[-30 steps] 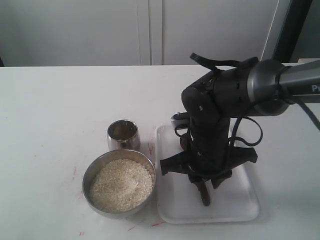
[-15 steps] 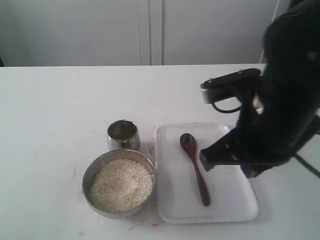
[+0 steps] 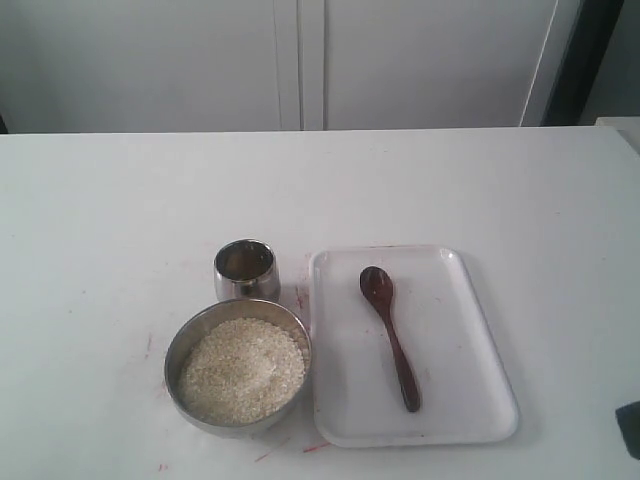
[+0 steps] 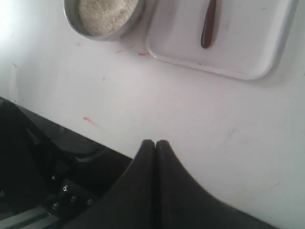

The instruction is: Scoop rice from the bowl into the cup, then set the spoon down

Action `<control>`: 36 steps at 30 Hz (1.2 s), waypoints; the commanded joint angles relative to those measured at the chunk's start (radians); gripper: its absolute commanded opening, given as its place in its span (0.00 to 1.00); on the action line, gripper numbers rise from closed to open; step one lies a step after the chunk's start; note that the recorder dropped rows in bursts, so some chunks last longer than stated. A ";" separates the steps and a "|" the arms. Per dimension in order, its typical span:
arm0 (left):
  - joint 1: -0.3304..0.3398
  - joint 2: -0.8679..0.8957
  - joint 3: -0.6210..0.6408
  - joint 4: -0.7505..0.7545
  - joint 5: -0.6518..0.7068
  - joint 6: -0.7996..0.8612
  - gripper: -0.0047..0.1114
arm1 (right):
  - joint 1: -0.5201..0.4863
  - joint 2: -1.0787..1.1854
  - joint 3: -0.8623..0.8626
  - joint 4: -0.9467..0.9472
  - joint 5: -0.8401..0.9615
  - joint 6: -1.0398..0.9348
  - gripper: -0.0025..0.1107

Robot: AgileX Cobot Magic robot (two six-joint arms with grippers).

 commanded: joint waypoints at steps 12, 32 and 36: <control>-0.005 0.000 0.008 -0.006 0.052 -0.003 0.16 | -0.002 -0.181 0.028 -0.082 -0.196 -0.120 0.02; -0.005 0.000 0.008 -0.006 0.052 -0.003 0.16 | -0.424 -0.357 0.534 -0.094 -1.100 -0.238 0.02; -0.005 0.000 0.008 -0.006 0.052 -0.003 0.16 | -0.540 -0.427 0.598 -0.098 -1.095 -0.267 0.02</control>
